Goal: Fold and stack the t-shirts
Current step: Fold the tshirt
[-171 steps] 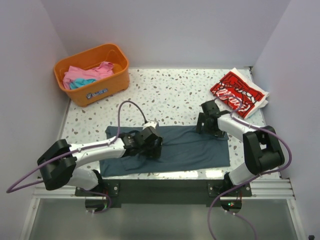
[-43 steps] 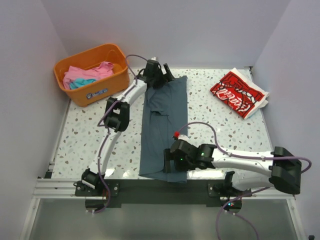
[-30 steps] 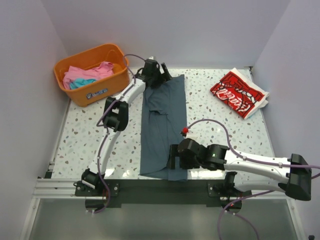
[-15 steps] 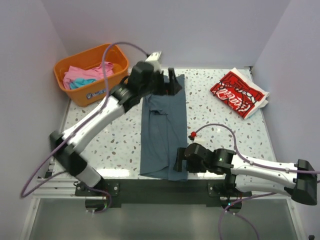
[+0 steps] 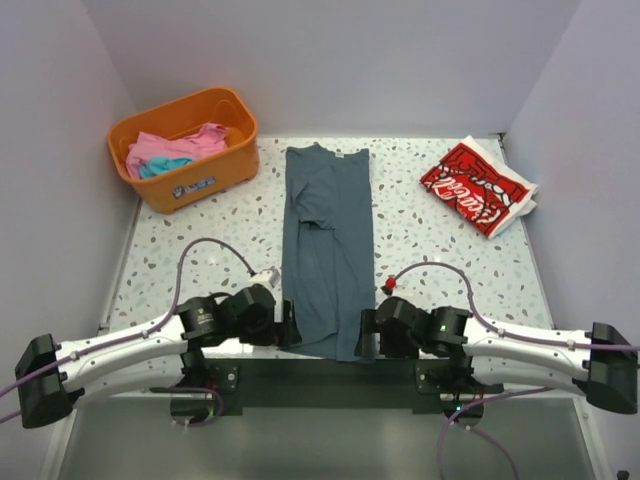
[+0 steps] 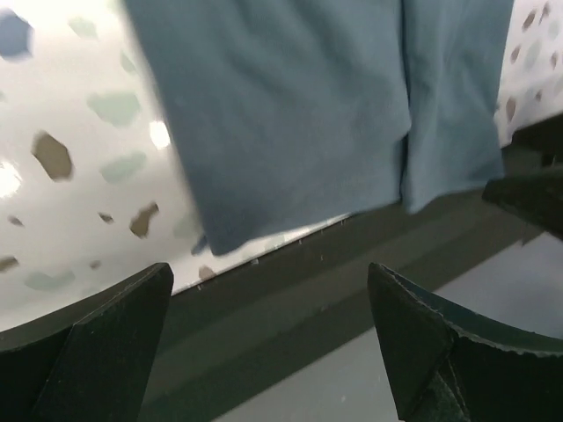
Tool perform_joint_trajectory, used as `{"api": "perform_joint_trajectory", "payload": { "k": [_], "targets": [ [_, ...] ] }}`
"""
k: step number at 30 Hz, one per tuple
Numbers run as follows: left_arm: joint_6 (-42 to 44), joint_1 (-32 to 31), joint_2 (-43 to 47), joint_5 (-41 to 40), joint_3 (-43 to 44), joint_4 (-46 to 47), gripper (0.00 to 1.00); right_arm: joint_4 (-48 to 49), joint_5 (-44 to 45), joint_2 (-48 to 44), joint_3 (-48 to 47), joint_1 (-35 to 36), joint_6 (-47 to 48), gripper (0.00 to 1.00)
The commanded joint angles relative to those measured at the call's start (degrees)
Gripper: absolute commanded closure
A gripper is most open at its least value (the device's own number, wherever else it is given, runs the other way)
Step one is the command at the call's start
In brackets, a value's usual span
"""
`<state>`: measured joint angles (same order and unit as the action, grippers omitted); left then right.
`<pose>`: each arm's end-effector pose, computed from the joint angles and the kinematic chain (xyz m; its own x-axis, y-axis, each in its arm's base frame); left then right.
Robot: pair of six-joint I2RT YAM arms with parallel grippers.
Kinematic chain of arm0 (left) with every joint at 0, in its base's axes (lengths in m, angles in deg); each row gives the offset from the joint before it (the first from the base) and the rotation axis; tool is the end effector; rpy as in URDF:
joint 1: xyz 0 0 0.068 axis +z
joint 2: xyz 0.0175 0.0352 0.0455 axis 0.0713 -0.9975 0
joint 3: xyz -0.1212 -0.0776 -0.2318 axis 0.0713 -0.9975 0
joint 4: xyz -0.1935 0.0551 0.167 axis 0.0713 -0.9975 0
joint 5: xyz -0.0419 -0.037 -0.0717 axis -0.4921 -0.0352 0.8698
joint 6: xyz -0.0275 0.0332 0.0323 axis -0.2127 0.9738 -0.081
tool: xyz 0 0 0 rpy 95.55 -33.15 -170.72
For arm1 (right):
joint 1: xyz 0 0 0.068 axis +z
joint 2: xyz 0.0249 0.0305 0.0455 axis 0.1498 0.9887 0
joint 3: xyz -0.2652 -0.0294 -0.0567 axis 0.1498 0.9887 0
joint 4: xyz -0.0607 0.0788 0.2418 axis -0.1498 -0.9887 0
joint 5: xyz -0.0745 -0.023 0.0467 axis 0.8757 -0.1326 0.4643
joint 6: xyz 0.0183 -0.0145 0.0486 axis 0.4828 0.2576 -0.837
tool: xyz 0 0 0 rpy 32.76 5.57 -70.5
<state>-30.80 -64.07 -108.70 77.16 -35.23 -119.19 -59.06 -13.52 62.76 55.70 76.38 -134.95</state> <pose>0.0804 -0.1351 0.1958 -0.9319 -0.0848 -0.3527 0.1025 0.8710 -0.4804 0.0612 0.1407 0.1701 -0.9586 0.0705 -0.2758 -0.0568 0.9020 0.4280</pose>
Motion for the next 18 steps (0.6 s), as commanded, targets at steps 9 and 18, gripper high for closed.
{"api": "perform_joint_trajectory", "payload": {
  "k": [9,18],
  "targets": [
    [-7.2,-4.3,-10.2,-2.5,0.0,2.0,0.21,9.4,-2.9,3.0,2.5,0.0,-2.8,0.14],
    [-6.9,-4.9,-14.8,0.1,-2.8,7.6,0.47,11.8,-3.4,1.2,6.0,0.0,-5.7,0.28]
  ]
}}
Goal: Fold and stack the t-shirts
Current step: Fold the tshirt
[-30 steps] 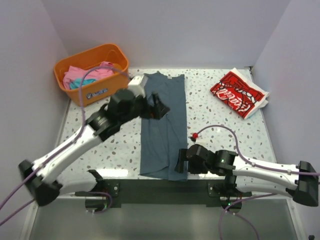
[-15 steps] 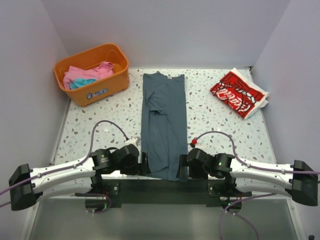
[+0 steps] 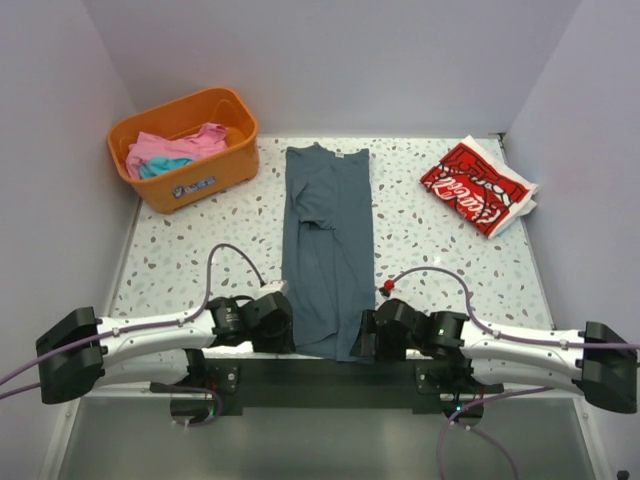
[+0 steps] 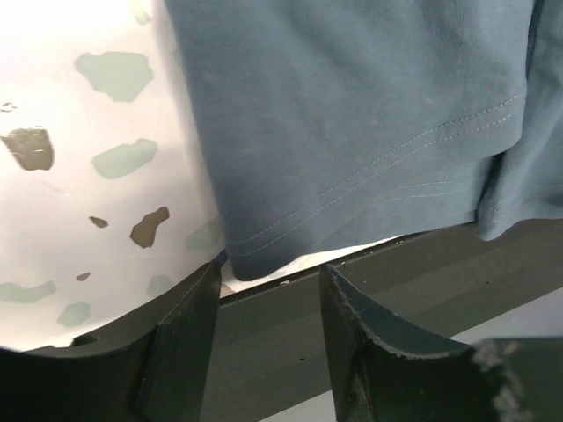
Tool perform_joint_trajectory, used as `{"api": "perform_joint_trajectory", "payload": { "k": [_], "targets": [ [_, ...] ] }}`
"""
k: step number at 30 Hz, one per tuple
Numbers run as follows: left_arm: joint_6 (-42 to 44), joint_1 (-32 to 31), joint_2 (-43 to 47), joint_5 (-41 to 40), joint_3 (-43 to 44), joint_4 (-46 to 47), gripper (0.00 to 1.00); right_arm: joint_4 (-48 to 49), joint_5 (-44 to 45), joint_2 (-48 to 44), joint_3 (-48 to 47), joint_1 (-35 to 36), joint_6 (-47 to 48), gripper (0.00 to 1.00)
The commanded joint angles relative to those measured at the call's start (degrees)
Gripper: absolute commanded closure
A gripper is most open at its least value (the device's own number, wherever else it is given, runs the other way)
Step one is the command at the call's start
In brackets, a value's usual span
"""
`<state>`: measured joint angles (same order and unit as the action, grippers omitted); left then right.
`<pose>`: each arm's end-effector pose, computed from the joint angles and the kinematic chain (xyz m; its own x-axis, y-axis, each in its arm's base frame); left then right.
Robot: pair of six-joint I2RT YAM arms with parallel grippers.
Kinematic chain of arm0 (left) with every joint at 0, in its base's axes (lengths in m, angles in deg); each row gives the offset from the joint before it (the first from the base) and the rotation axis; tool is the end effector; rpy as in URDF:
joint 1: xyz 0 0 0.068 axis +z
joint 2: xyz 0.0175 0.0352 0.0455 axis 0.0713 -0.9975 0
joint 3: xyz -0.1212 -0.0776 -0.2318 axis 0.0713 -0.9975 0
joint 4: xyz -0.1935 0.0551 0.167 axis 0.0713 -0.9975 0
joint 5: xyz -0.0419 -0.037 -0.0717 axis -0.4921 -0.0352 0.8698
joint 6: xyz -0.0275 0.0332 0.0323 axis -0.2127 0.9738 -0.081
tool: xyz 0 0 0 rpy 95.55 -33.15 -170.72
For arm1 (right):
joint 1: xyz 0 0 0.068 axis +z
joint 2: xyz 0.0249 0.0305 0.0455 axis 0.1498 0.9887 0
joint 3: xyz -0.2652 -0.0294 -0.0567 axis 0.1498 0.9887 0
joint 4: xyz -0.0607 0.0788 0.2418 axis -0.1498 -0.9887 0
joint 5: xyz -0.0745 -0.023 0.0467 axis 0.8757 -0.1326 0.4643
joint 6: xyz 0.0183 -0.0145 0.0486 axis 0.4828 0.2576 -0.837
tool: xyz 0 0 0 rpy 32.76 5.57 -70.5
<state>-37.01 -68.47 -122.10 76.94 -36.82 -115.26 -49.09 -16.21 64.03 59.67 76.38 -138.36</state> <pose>0.0773 -0.1562 0.1570 -0.9699 -0.0609 -0.2359 0.0296 0.9315 -0.3625 0.0621 0.1473 0.1562 -0.9647 0.1218 -0.2334 -0.0191 0.8518 0.5236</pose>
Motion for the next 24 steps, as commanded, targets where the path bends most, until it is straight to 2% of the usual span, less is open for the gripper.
{"api": "perform_joint_trajectory", "payload": {
  "k": [1,6,9,10,12,13,18,21,24],
  "targets": [
    [-0.8,-0.5,-1.9,0.3,-1.3,4.3,0.50,2.6,-1.0,0.1,2.2,0.0,-2.5,0.30],
    [-1.2,-0.5,-5.4,-0.8,-1.3,5.8,0.68,3.4,-2.6,1.3,3.0,0.0,-3.1,0.38],
    [-1.1,-0.5,-6.7,0.2,-1.7,6.0,0.90,4.1,-2.7,1.7,3.7,0.0,-3.7,0.51],
    [-1.1,-0.5,-6.6,0.6,-1.6,5.7,1.00,4.4,-2.8,1.9,3.8,0.0,-3.7,0.64],
    [-1.7,-0.9,-5.4,1.0,-1.9,4.4,1.00,4.6,-3.8,2.1,3.8,0.0,-3.7,0.75],
    [-2.0,-1.2,-4.7,1.1,-2.2,3.9,1.00,4.3,-4.3,2.0,3.7,0.0,-3.5,0.84],
    [-5.4,-5.3,2.5,1.6,-2.7,1.8,1.00,3.1,-7.3,-0.8,2.7,0.1,-2.4,1.00],
    [-5.7,-5.9,5.1,2.0,-2.4,2.2,1.00,0.7,-7.1,-2.0,0.7,0.2,-0.8,1.00],
    [-5.5,-5.8,4.9,-1.0,-0.6,2.0,1.00,-5.0,-3.1,-2.8,-3.6,0.1,1.6,1.00]
  ]
}}
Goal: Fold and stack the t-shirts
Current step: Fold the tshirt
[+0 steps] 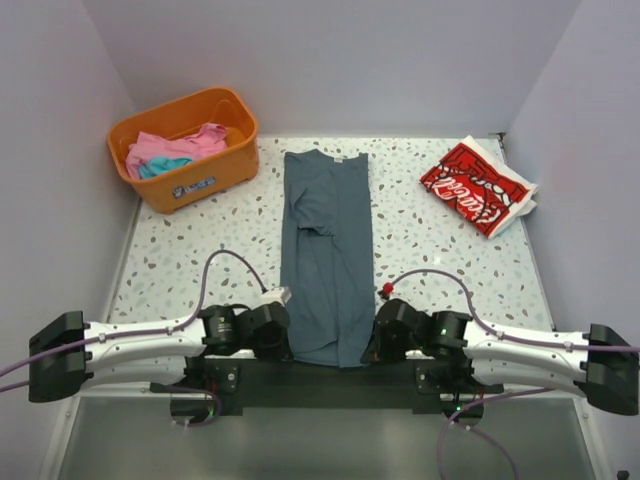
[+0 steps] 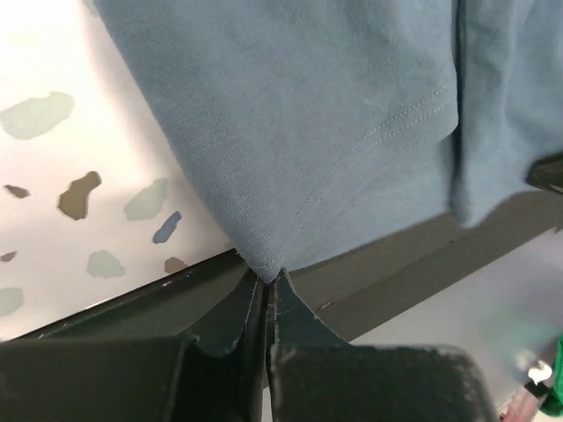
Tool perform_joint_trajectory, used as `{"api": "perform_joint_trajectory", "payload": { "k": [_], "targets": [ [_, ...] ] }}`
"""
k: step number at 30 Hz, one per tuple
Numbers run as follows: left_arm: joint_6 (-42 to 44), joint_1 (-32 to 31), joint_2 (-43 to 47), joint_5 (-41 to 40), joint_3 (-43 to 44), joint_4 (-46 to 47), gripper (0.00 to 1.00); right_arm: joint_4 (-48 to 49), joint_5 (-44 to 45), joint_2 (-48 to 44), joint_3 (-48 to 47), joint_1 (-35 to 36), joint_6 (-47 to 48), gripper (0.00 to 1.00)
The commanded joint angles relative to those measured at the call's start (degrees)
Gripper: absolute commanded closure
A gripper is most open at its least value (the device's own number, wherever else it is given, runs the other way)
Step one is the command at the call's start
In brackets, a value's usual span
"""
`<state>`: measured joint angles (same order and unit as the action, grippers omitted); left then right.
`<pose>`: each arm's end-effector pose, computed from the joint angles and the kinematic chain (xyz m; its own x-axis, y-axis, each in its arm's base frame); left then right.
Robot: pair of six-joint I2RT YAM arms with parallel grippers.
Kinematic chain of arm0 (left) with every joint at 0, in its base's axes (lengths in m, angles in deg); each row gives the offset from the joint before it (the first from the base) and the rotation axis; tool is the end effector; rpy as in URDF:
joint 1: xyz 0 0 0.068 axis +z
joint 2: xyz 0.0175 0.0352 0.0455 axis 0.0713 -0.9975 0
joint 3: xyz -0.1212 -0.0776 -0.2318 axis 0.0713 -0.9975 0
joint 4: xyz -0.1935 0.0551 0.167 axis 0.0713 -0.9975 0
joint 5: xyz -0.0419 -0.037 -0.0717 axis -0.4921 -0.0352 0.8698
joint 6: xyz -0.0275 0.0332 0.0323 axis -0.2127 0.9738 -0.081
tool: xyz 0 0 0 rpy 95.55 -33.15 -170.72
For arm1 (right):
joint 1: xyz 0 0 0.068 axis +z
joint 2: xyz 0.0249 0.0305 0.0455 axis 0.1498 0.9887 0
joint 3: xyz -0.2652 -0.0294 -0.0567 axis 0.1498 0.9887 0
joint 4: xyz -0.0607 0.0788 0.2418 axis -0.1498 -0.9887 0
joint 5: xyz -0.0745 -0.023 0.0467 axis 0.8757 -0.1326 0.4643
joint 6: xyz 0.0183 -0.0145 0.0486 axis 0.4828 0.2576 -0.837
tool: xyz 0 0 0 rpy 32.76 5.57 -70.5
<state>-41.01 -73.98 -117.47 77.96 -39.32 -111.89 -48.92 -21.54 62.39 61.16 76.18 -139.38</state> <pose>0.0593 -0.1576 0.1596 -0.9735 -0.0446 -0.2242 0.0662 0.8837 -0.4634 0.0576 0.1435 0.1524 -0.9836 0.0948 -0.1535 -0.0068 0.8307 0.5566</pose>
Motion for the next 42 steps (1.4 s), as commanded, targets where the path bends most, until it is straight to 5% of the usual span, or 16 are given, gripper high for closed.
{"api": "perform_joint_trajectory", "payload": {
  "k": [1,7,11,23,42],
  "targets": [
    [-1.0,-0.3,-0.3,-2.9,4.1,-1.5,1.00,-6.9,3.8,-1.1,-6.1,0.3,3.0,1.00],
    [1.7,2.6,-6.4,-11.6,14.4,-9.0,1.00,-10.3,15.0,2.9,-15.0,-2.6,8.8,1.00],
    [9.3,12.4,-8.9,-7.8,15.5,-1.2,1.00,-3.6,12.8,7.1,-18.6,-9.4,14.5,1.00],
    [25.1,26.0,-26.1,-10.2,32.8,2.2,1.00,-0.1,21.4,24.8,-38.2,-19.7,26.1,1.00],
    [26.1,33.6,-43.0,-15.9,47.6,0.0,1.00,2.1,19.3,43.0,-49.6,-30.6,30.9,1.00]
  ]
}}
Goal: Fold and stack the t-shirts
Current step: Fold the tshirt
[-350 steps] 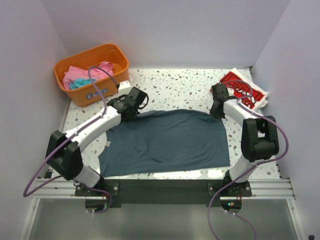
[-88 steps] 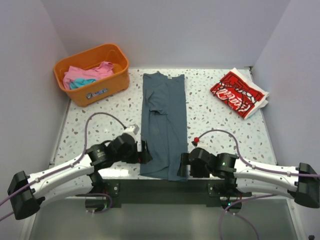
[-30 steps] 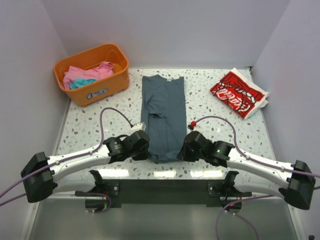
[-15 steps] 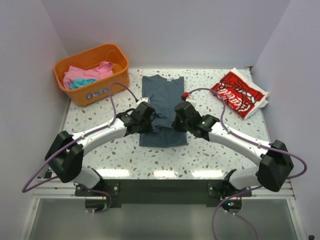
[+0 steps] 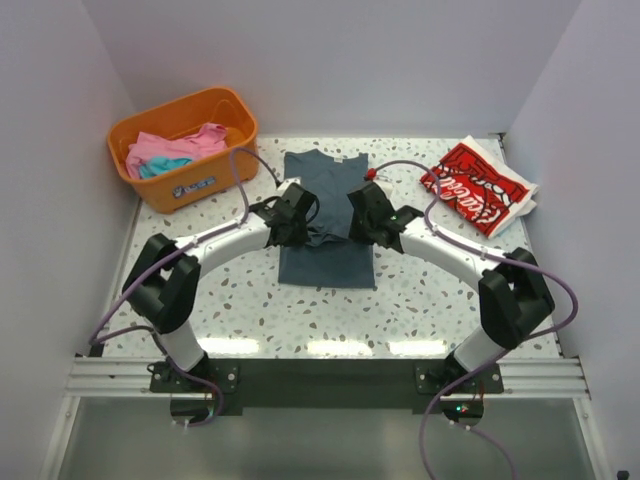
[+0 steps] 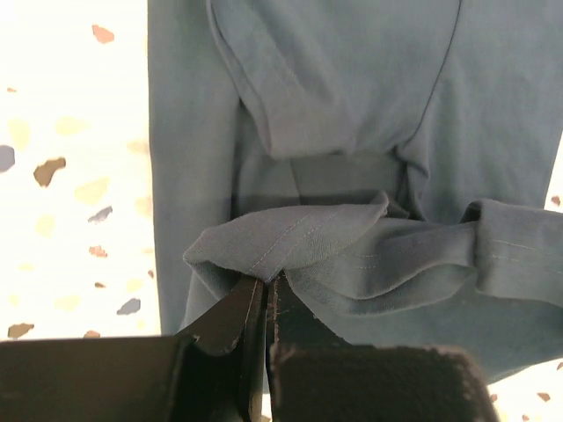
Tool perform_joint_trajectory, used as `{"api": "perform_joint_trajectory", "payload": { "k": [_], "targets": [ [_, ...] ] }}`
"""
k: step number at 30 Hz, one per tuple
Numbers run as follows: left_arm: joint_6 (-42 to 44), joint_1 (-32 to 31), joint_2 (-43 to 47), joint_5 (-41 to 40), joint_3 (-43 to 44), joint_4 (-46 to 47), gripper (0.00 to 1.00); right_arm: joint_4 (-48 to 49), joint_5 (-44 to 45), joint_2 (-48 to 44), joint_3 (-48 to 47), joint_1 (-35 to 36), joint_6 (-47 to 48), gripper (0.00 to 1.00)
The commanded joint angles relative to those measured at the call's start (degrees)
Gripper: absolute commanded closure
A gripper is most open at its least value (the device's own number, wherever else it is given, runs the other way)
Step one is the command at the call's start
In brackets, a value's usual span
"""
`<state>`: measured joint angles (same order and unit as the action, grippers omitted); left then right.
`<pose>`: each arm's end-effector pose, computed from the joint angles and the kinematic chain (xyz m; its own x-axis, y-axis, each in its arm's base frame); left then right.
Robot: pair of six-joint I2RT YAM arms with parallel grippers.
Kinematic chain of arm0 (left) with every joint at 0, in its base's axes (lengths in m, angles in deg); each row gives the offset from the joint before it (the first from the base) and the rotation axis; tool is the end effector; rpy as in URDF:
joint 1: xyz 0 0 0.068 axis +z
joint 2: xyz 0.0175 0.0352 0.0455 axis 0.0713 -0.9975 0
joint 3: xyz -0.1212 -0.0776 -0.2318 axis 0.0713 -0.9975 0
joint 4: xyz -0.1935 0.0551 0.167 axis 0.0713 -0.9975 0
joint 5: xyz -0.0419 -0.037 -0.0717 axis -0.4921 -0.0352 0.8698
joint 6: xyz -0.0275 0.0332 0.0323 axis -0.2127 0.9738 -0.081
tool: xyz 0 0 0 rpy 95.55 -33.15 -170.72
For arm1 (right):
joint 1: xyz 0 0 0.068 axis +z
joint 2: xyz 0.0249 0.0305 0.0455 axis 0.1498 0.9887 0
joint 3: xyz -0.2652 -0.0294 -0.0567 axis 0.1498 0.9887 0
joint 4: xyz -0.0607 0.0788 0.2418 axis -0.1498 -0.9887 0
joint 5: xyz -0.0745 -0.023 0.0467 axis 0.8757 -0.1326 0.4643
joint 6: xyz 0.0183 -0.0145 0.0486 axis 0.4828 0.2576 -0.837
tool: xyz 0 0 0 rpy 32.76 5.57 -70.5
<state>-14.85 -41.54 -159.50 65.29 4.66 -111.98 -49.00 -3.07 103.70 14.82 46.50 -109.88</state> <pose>0.2898 -0.2103 0.2130 -0.8125 -0.1963 -0.5489 -0.0998 0.9746 -0.2007 0.2763 0.2026 0.2424 -0.7498 0.2255 -0.6221 0.0644 0.9606 0.2705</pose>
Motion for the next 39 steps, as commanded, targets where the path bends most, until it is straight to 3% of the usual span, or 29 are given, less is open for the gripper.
{"api": "perform_joint_trajectory", "payload": {
  "k": [1,10,11,13,14,16,17,18,19,20,27,31,35,39],
  "targets": [
    [0.3,1.3,-1.5,-2.8,3.8,0.6,1.00,2.2,0.9,2.3,-3.5,-1.1,1.5,1.00],
    [0.3,3.1,-5.2,-3.0,6.7,0.3,1.00,1.8,0.5,7.6,-6.2,-2.9,1.5,0.97],
    [0.4,3.1,-5.6,-2.8,7.3,0.0,0.95,1.7,0.4,8.1,-6.4,-3.0,1.6,0.96],
    [1.0,3.1,-6.5,-2.3,8.3,-0.3,0.69,1.4,0.2,9.5,-7.8,-3.3,2.0,0.88],
    [1.3,3.1,-6.6,-2.1,8.6,-0.2,0.45,1.1,-0.3,9.9,-8.5,-3.5,2.4,0.74],
    [1.4,3.1,-5.5,-2.0,8.8,0.0,0.31,-0.7,-0.5,10.5,-10.7,-3.5,3.1,0.58],
    [1.4,3.2,-5.0,-2.0,8.6,0.2,0.19,-1.8,-0.8,10.6,-11.9,-3.5,3.5,0.43],
    [1.4,3.1,-3.5,-2.3,8.4,0.3,0.14,-2.3,-0.9,10.3,-12.3,-3.6,3.6,0.30],
    [1.6,3.1,-2.6,-3.0,7.7,0.2,0.09,-2.8,-1.0,10.0,-12.5,-3.5,4.1,0.04],
    [1.5,3.1,-1.8,-3.4,7.4,0.0,0.01,-3.1,-1.1,8.9,-12.5,-3.6,4.2,0.01],
    [0.9,3.1,9.1,-3.0,-1.9,0.3,0.00,-1.8,-6.5,0.4,-3.2,-3.6,4.2,0.01],
    [2.4,3.1,12.3,1.6,-9.8,4.9,0.00,0.3,-10.6,-3.8,3.6,-3.6,4.4,0.01],
    [3.6,3.2,9.1,-0.4,-7.2,5.3,0.00,0.6,-12.5,-5.6,6.8,-3.6,3.8,0.02],
    [3.8,5.6,0.1,-3.2,-1.4,3.4,0.00,-0.2,-11.4,-8.3,9.1,-3.6,3.0,0.01]
  ]
}}
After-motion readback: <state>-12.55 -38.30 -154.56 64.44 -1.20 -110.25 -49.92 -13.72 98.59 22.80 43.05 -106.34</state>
